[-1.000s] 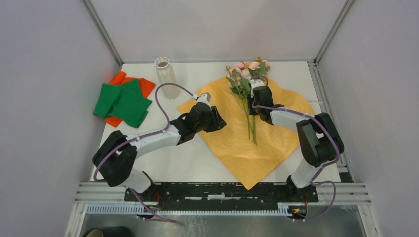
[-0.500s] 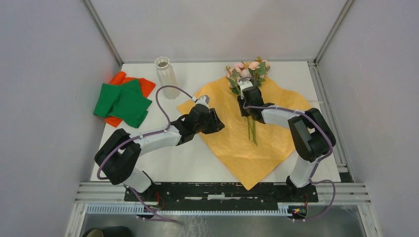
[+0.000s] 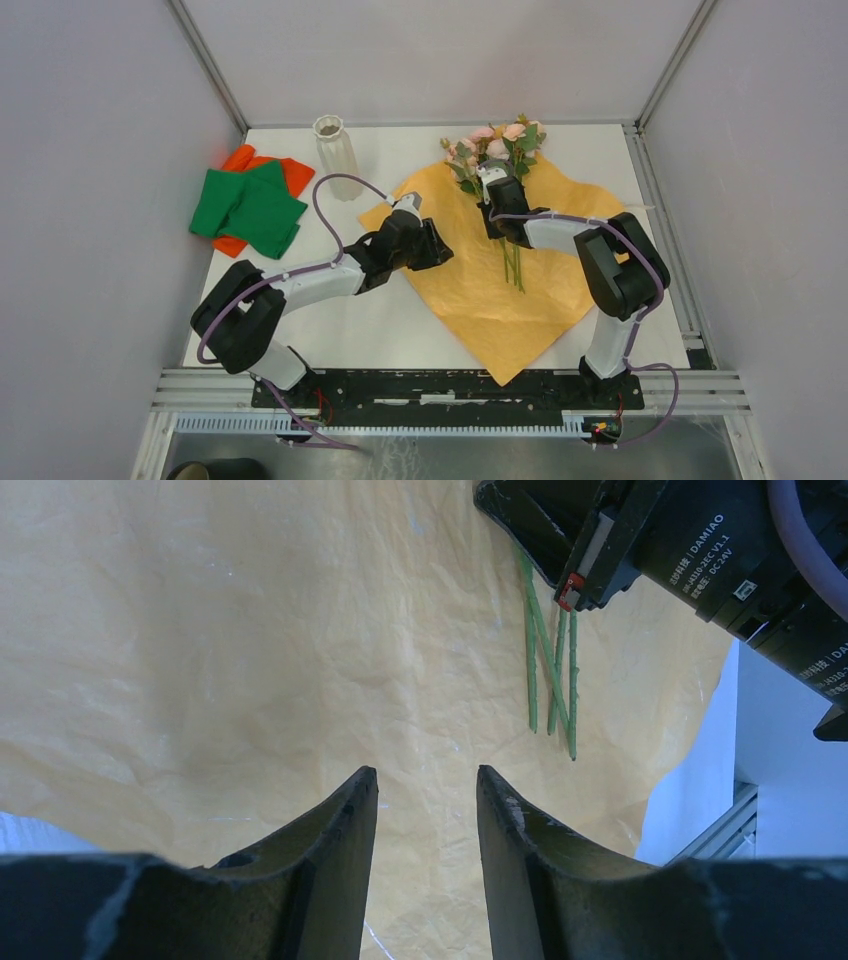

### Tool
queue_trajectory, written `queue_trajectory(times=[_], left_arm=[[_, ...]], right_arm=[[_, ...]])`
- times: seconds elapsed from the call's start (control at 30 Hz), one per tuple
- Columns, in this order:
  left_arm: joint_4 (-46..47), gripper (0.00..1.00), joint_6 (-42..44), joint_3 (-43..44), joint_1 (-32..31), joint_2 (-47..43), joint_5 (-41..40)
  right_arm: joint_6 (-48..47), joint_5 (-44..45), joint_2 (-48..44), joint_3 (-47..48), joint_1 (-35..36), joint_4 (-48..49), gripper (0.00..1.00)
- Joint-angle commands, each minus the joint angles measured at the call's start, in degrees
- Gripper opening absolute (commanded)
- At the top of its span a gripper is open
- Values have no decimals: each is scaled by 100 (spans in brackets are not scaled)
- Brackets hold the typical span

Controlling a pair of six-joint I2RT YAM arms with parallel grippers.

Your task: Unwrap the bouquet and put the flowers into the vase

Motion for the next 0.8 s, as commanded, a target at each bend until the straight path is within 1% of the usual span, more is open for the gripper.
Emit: queue_trajectory(times=[0.0, 0.13, 0.3, 0.33, 0.47, 0.53, 0.63, 0.77], left_arm=[[253, 49, 142, -60, 44, -137, 66], [242, 48, 177, -31, 59, -135, 55], [395, 48, 213, -41, 87, -137, 39], [682, 48, 169, -187, 94, -260, 35], [2425, 48, -190, -1124, 95, -870, -312], [3170, 48, -284, -1374, 97, -1072, -477], [3846, 48, -411, -1401, 108, -1117, -473], [4845, 51, -659, -1162, 121, -771, -151]], right_arm=[[1, -118, 17, 151, 4, 13, 0], [-10, -156, -281, 183, 48, -45, 0], [-34, -207, -991, 135, 136, -91, 0], [-34, -211, -1174, 104, 156, -71, 0], [-52, -157, -1811, -54, 230, -62, 0], [-49, -195, -2082, -121, 257, -63, 0], [-10, -301, -2383, -187, 324, -68, 0], [46, -361, -2702, -286, 548, -53, 0]])
